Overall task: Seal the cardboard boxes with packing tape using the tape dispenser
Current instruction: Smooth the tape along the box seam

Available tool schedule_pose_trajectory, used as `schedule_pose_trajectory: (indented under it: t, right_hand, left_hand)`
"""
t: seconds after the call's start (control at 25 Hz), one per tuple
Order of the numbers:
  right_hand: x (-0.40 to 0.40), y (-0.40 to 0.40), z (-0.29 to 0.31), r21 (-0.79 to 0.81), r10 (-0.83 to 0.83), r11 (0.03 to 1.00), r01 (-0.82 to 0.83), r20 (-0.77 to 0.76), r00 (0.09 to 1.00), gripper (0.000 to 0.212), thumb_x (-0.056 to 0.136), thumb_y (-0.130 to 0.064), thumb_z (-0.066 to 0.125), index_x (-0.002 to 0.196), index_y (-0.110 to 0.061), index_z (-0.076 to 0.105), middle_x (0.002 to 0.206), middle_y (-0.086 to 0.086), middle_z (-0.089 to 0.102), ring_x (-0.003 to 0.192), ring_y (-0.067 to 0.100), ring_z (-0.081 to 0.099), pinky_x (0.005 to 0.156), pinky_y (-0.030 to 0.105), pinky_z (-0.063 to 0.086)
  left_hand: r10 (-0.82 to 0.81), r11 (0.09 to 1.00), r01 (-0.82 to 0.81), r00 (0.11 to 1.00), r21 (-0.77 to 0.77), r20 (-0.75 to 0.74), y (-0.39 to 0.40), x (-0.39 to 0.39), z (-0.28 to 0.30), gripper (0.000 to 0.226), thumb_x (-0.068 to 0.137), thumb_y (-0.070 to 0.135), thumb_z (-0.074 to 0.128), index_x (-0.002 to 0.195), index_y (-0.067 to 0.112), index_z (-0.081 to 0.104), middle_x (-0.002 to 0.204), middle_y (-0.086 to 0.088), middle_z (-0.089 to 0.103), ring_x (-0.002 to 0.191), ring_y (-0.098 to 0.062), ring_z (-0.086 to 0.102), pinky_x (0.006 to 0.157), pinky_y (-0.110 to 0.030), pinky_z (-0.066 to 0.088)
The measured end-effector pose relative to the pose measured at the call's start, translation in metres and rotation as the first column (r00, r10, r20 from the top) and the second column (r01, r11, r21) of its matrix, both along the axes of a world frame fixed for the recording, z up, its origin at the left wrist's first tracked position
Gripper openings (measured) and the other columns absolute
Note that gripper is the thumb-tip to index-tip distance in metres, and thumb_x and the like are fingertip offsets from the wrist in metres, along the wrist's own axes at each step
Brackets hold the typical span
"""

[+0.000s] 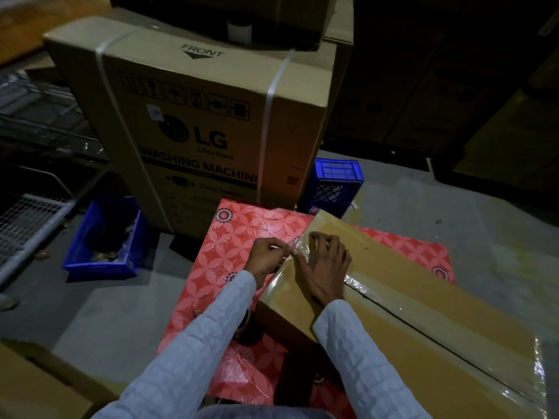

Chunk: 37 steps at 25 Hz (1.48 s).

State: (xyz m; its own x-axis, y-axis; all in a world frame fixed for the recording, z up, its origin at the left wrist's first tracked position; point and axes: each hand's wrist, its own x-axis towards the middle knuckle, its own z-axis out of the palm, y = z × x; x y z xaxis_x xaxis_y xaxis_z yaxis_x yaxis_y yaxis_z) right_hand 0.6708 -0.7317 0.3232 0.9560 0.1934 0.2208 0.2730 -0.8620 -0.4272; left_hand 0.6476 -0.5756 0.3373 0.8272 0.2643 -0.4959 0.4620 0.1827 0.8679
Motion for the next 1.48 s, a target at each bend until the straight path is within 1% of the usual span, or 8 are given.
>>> schedule_pose_trajectory:
  t: [0.28, 0.48, 0.64, 0.72, 0.88, 1.0, 1.2, 1.48]
  right_hand:
    - [0.003, -0.009, -0.001, 0.135, 0.038, 0.990, -0.033, -0.037, 0.999, 0.065, 0.084, -0.067, 0.048, 0.134, -0.025, 0.053, 0.126, 0.002, 0.044, 0.123, 0.022, 0.040, 0.106, 0.038, 0.024]
    - [0.003, -0.006, -0.001, 0.091, 0.033, 0.995, -0.028, -0.048, 0.998, 0.063, 0.083, -0.065, 0.049, 0.131, -0.025, 0.053, 0.123, 0.001, 0.043, 0.119, 0.021, 0.038, 0.100, 0.033, 0.021]
    - [0.029, -0.011, 0.010, 0.109, 0.041, 0.994, -0.029, -0.108, 0.993, 0.047, 0.084, -0.057, 0.060, 0.122, -0.029, 0.054, 0.122, -0.001, 0.042, 0.121, 0.025, 0.039, 0.094, 0.039, 0.028]
    - [0.039, -0.011, 0.009, 0.050, 0.034, 0.998, -0.028, -0.123, 0.992, 0.056, 0.089, -0.057, 0.062, 0.134, -0.028, 0.048, 0.138, 0.003, 0.037, 0.134, 0.031, 0.032, 0.106, 0.045, 0.028]
    - [0.040, -0.002, 0.000, -0.222, 0.027, 0.973, -0.063, -0.160, 0.987, 0.086, 0.094, -0.074, 0.026, 0.164, -0.027, 0.008, 0.171, 0.013, -0.011, 0.155, 0.035, -0.020, 0.121, 0.054, -0.017]
    - [0.044, -0.003, 0.005, -0.240, 0.020, 0.968, -0.072, -0.215, 0.976, 0.087, 0.092, -0.079, 0.022, 0.164, -0.033, 0.004, 0.172, 0.012, -0.009, 0.157, 0.037, -0.013, 0.122, 0.061, -0.009]
    - [0.054, -0.020, 0.016, -0.260, 0.063, 0.961, -0.089, -0.107, 0.992, 0.075, 0.093, -0.080, 0.031, 0.158, -0.044, 0.026, 0.165, 0.007, 0.023, 0.152, 0.031, 0.018, 0.120, 0.060, 0.016]
    - [0.095, -0.021, 0.023, -0.407, 0.141, 0.903, -0.136, -0.017, 0.990, 0.045, 0.105, -0.055, 0.032, 0.143, -0.039, 0.050, 0.136, 0.004, 0.048, 0.120, 0.030, 0.049, 0.096, 0.051, 0.036]
  left_hand:
    - [-0.004, 0.952, -0.084, 0.958, -0.294, -0.288, -0.002, 0.009, 0.002, 0.018, 0.081, 0.006, 0.064, 0.097, 0.005, 0.071, 0.089, -0.012, 0.069, 0.081, -0.027, 0.062, 0.073, -0.035, 0.054]
    - [-0.040, 0.925, -0.063, 0.964, -0.375, -0.261, -0.007, 0.017, 0.013, 0.036, 0.063, 0.017, 0.067, 0.097, 0.006, 0.074, 0.093, -0.016, 0.066, 0.086, -0.032, 0.059, 0.087, -0.040, 0.052]
    - [-0.102, 0.935, 0.025, 0.974, -0.353, -0.200, -0.019, 0.021, 0.021, 0.021, 0.087, 0.025, 0.061, 0.090, 0.008, 0.073, 0.082, -0.014, 0.068, 0.074, -0.030, 0.062, 0.078, -0.038, 0.052]
    - [-0.111, 0.951, 0.044, 0.973, -0.307, -0.204, -0.020, 0.021, 0.022, 0.024, 0.092, 0.028, 0.058, 0.094, 0.009, 0.073, 0.092, -0.019, 0.071, 0.082, -0.032, 0.065, 0.083, -0.042, 0.054]
    - [-0.090, 0.981, 0.058, 0.981, -0.184, -0.171, -0.022, 0.029, 0.035, 0.019, 0.096, 0.011, 0.048, 0.097, 0.014, 0.067, 0.100, -0.015, 0.067, 0.089, -0.028, 0.060, 0.079, -0.035, 0.050]
    - [-0.070, 0.987, 0.045, 0.985, -0.157, -0.158, -0.025, 0.032, 0.033, 0.019, 0.093, 0.008, 0.050, 0.097, 0.009, 0.068, 0.095, -0.014, 0.069, 0.081, -0.024, 0.060, 0.064, -0.030, 0.044]
    - [-0.009, 0.927, 0.002, 1.000, 0.374, 0.016, -0.032, 0.032, 0.019, 0.015, 0.092, 0.012, 0.058, 0.092, 0.010, 0.072, 0.099, -0.012, 0.074, 0.096, -0.032, 0.066, 0.074, -0.031, 0.044]
    - [-0.222, 0.529, 0.087, 0.974, 0.844, 0.038, -0.064, 0.025, 0.013, 0.024, 0.091, 0.013, 0.062, 0.114, 0.004, 0.065, 0.114, -0.019, 0.063, 0.108, -0.037, 0.058, 0.092, -0.042, 0.047]
